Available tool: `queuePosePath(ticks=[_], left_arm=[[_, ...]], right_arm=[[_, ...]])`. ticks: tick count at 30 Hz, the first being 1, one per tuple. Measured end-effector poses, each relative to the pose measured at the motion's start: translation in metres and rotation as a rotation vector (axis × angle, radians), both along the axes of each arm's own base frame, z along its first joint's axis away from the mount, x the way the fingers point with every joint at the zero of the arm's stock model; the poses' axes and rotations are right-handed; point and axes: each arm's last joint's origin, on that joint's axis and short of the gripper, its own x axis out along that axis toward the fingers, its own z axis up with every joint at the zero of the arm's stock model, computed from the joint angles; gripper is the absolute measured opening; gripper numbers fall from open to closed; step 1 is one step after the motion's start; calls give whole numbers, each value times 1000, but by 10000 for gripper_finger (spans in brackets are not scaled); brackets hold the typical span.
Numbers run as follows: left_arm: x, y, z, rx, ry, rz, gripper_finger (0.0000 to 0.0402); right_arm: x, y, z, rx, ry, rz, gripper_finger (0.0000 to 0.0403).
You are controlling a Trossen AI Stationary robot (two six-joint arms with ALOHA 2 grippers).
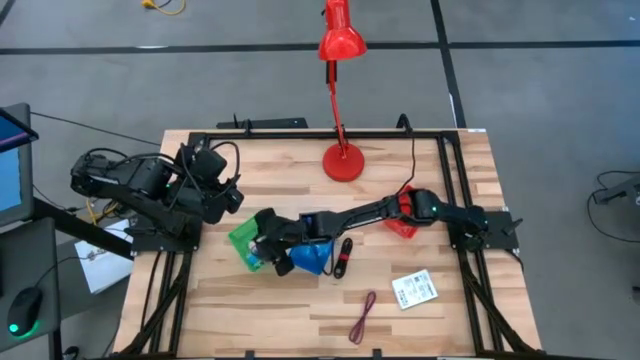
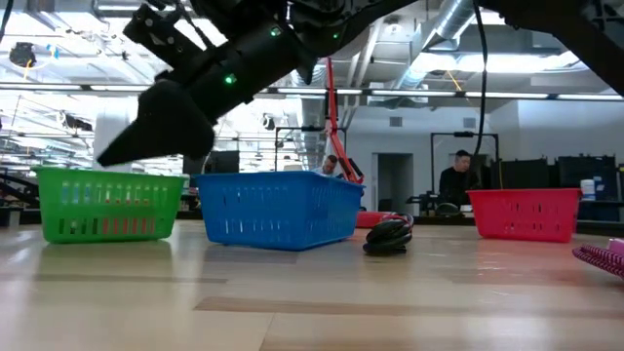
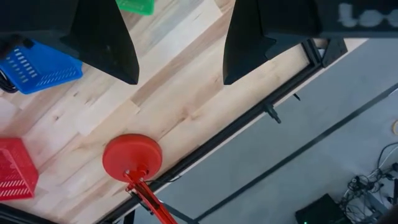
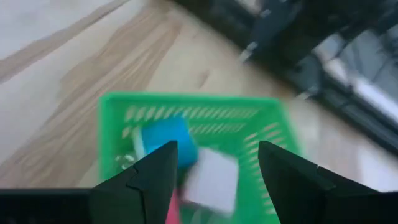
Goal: Pick and place items into bin
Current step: Put the black charger cable into the blue basket
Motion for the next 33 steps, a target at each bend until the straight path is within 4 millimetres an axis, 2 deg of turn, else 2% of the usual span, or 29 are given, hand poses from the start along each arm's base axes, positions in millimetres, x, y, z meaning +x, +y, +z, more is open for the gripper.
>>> queuePosePath(ticks=[8, 14, 18, 23, 29, 33], left_arm=[[0, 0, 0, -16, 4, -5, 224], [0, 0, 0, -15, 5, -6, 224], [0, 0, 0, -18, 5, -7, 224], [0, -1, -1, -20, 8, -8, 224], [5, -2, -8, -7, 57, -32, 224], [7, -3, -17, -11, 67, -10, 224]], right_arm=[[2, -9, 8, 5, -46, -19, 204], [-7, -7, 37, 5, -47, -14, 187], [-33, -5, 75, -10, 81, -4, 174], [-87, -7, 109, -8, 406, -31, 156], [-152, -19, 152, 77, 698, -205, 139], [-180, -26, 161, 144, 748, -289, 133]])
